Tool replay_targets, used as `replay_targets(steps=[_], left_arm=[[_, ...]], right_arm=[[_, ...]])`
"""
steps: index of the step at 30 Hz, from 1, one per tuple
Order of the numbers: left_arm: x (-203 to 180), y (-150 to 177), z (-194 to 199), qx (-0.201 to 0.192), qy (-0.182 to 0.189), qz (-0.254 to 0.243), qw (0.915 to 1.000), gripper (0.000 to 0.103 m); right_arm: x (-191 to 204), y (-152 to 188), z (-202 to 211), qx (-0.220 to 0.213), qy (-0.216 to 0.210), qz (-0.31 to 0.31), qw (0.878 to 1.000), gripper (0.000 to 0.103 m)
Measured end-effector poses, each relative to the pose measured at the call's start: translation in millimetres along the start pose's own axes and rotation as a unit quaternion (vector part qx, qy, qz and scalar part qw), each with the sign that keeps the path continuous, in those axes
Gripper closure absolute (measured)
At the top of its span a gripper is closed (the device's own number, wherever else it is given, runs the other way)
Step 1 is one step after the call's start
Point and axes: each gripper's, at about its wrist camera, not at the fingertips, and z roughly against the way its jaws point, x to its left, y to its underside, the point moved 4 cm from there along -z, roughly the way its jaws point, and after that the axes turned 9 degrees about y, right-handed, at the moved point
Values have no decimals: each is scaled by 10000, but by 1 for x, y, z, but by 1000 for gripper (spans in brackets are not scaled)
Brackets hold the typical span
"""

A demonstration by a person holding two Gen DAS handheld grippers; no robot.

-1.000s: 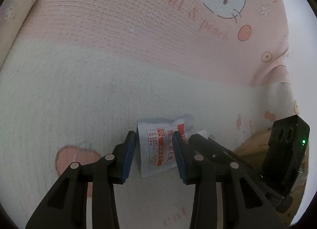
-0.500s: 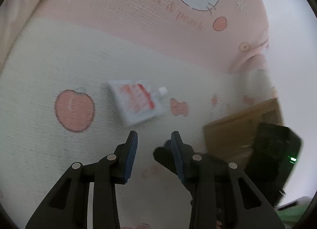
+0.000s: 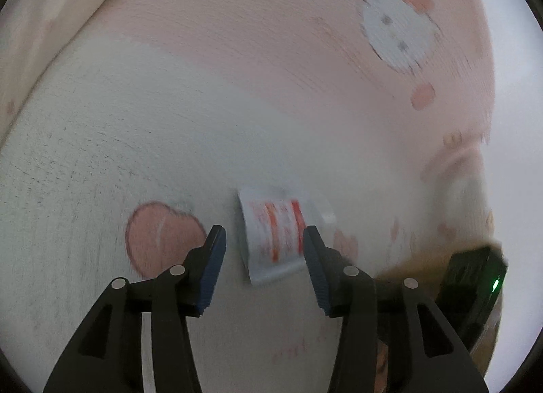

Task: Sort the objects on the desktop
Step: 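Close the left tool on the pouch body while the right tool grips the spout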

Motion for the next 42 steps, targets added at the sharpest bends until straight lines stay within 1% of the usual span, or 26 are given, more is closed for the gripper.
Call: replay_targets(steps=[3, 5, 7, 10, 13, 16, 19, 20, 21, 22, 23, 25, 27, 29, 35, 39, 42], left_arm=[[12, -7, -10, -1, 176, 476, 9987, 52], [14, -11, -13, -31, 239, 567, 9981, 52], [12, -13, -15, -38, 264, 556, 9981, 52], [9, -14, -18, 7, 248, 502, 9984, 52], [5, -14, -22, 65, 235, 439, 9987, 52], [-1, -14, -28, 111, 170, 325, 9993, 52], [-5, -11, -30, 120, 74, 190, 9997, 52], [-8, -10, -31, 124, 20, 105, 9999, 52], [-8, -9, -31, 120, -14, 48, 9999, 52], [-10, -9, -32, 119, -53, -14, 9999, 52], [-12, -8, -32, 134, -92, -82, 9998, 52], [-15, -5, -33, 179, -177, -178, 9995, 52], [-16, -2, -31, 198, -293, -289, 9990, 52], [-17, 2, -29, 222, -331, -322, 9987, 52], [-19, 12, -18, 290, -227, -255, 9990, 52], [-21, 25, -6, 345, -305, -393, 9982, 53], [-22, 36, 3, 384, -466, -545, 9967, 53]], right_arm=[[-1, -6, -5, -30, 117, 67, 9999, 47], [0, -13, -8, -178, 284, 269, 9991, 47], [-1, -18, -10, -257, 428, 398, 9980, 47], [-3, -26, -15, -310, 501, 463, 9972, 47], [1, -32, -18, -322, 494, 498, 9970, 47], [6, -33, -23, -316, 438, 699, 9961, 47], [6, -30, -26, -413, 668, 869, 9931, 63], [6, -30, -26, -431, 679, 905, 9926, 65], [7, -29, -26, -433, 608, 927, 9929, 66], [8, -29, -27, -404, 492, 945, 9935, 71], [8, -29, -27, -367, 434, 954, 9938, 74], [10, -26, -27, -338, 391, 1010, 9935, 76], [12, -24, -25, -355, 400, 1051, 9930, 75], [10, -21, -24, -312, 367, 993, 9939, 75], [6, -14, -14, -117, 262, 574, 9979, 75], [3, 1, -5, -10, 166, 288, 9994, 75], [3, 16, 1, 65, 96, 198, 9997, 75]])
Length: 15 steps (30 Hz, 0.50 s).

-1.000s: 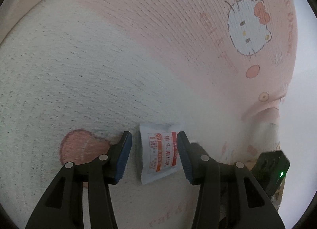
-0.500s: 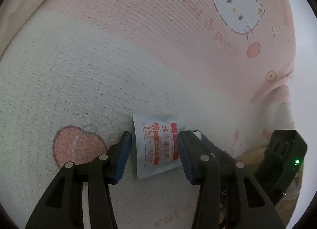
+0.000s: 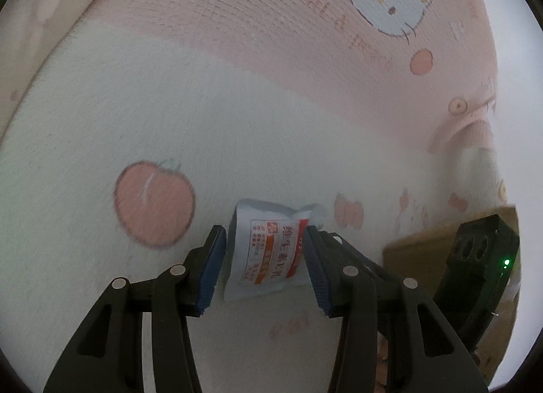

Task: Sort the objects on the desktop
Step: 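Close the left tool on the pouch body while the right tool grips the spout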

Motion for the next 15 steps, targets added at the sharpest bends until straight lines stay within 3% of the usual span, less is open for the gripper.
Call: replay_targets(steps=[6, 15], left_arm=[[-2, 27, 9, 205, -335, -348, 9986, 53], [5, 45, 7, 369, -391, -366, 9979, 54]], right_arm=[[5, 28, 9, 98, -110, -58, 9999, 75], [-2, 44, 10, 101, -533, -247, 9982, 75]])
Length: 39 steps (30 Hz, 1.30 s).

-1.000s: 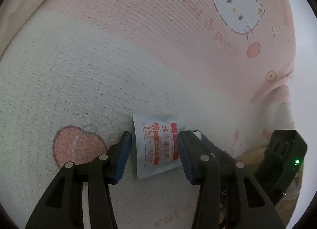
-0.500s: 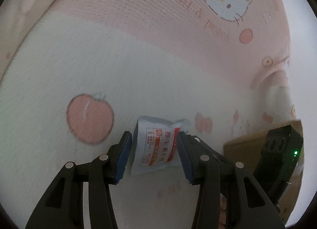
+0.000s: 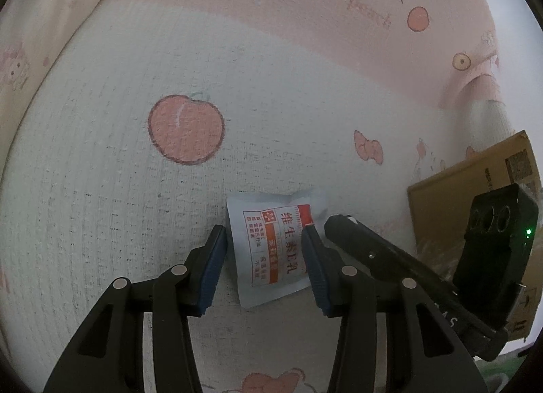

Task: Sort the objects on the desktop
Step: 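Close the left tool on the pouch body while the right tool grips the spout, then lift the pouch with both tools and carry it over the box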

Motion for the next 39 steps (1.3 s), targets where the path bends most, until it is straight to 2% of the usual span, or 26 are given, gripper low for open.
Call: replay_targets(steps=[4, 6, 12, 17, 22, 27, 33, 39], left_arm=[[-1, 1, -2, -49, -49, -64, 10000, 55], [-3, 2, -2, -65, -114, -121, 9998, 55], [-1, 2, -2, -147, -41, 5, 9999, 55], [-3, 1, 6, -223, -92, 146, 9996, 61], [-30, -9, 35, -676, -25, -197, 9975, 61], [-71, -17, 64, -1135, -31, -787, 9904, 61], [-106, -21, 88, -1360, 308, -949, 9857, 61], [-145, -22, 115, -1675, 523, -1349, 9752, 61]], right_arm=[[-7, 1, 0, -70, -258, -252, 9993, 75], [-7, 2, 0, -90, -249, -272, 9993, 75], [6, 1, 0, -51, 96, 161, 9998, 75], [17, 2, 7, -90, 483, 632, 9968, 78], [23, -7, 39, -465, 292, 594, 9967, 78], [23, -24, 81, -868, -62, 251, 9959, 78], [24, -35, 133, -1357, -100, 267, 9903, 78], [36, -41, 184, -1819, 31, 562, 9817, 78]])
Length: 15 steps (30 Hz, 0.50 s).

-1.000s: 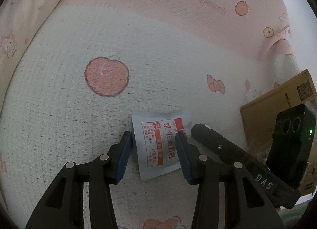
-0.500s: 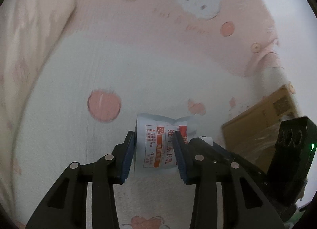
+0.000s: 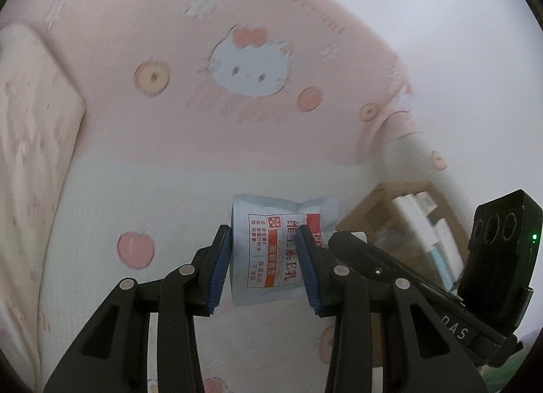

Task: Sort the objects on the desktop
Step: 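Lift the pouch with both tools and carry it over the box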

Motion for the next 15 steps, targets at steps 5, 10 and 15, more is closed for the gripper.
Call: replay_targets(steps=[5, 10, 15], left_arm=[[-34, -18, 5, -194, 287, -265, 9990, 61], [-69, -28, 1, -232, 509, -478, 9973, 61], [-99, -29, -14, -108, 837, -542, 9950, 61]], right_arm=[[-1, -19, 37, -611, 155, 142, 9979, 78], [-23, -32, 66, -980, 302, -133, 9946, 84], [-46, -41, 91, -1216, 458, -370, 9908, 85]])
